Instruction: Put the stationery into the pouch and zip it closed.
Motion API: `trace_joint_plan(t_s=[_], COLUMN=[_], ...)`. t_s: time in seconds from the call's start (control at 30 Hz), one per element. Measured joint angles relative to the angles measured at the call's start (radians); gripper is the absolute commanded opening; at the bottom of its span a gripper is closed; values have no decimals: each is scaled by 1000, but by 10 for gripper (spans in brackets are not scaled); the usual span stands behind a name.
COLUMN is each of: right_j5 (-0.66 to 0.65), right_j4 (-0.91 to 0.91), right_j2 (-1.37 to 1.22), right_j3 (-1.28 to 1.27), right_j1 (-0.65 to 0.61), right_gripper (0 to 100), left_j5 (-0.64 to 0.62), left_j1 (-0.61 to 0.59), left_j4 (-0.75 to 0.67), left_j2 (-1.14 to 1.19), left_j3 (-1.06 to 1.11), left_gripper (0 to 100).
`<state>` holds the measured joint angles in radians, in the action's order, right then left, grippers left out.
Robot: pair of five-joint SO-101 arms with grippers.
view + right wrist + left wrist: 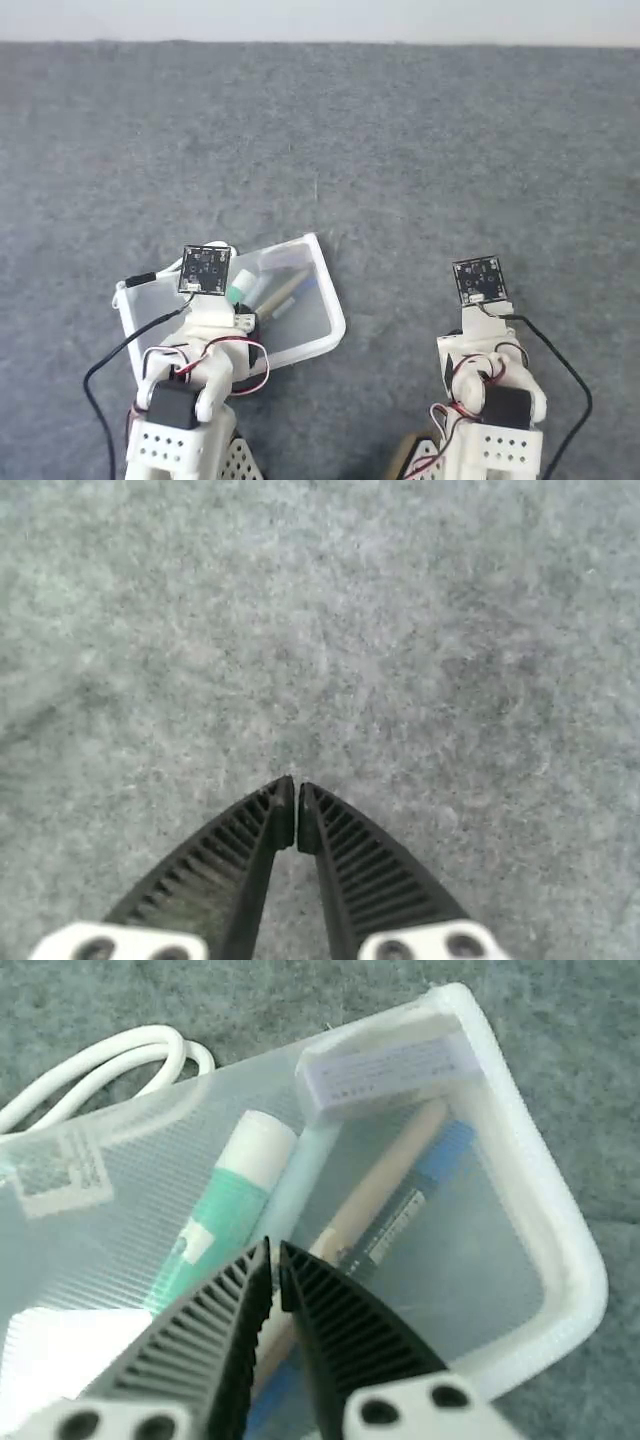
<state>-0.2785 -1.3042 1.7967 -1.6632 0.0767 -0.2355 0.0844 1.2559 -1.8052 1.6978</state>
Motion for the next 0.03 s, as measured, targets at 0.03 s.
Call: trace_joint_plan(t_s=[0.03], right_j5=[0], right_j4=[0], right_j2=[0], right_j3=[0], right_j1=[0], right_gripper=[8], left_j5=[0], left_j1=[0], left_j4=[0], left_j2=[0], left_j3=[0], left_gripper=[13])
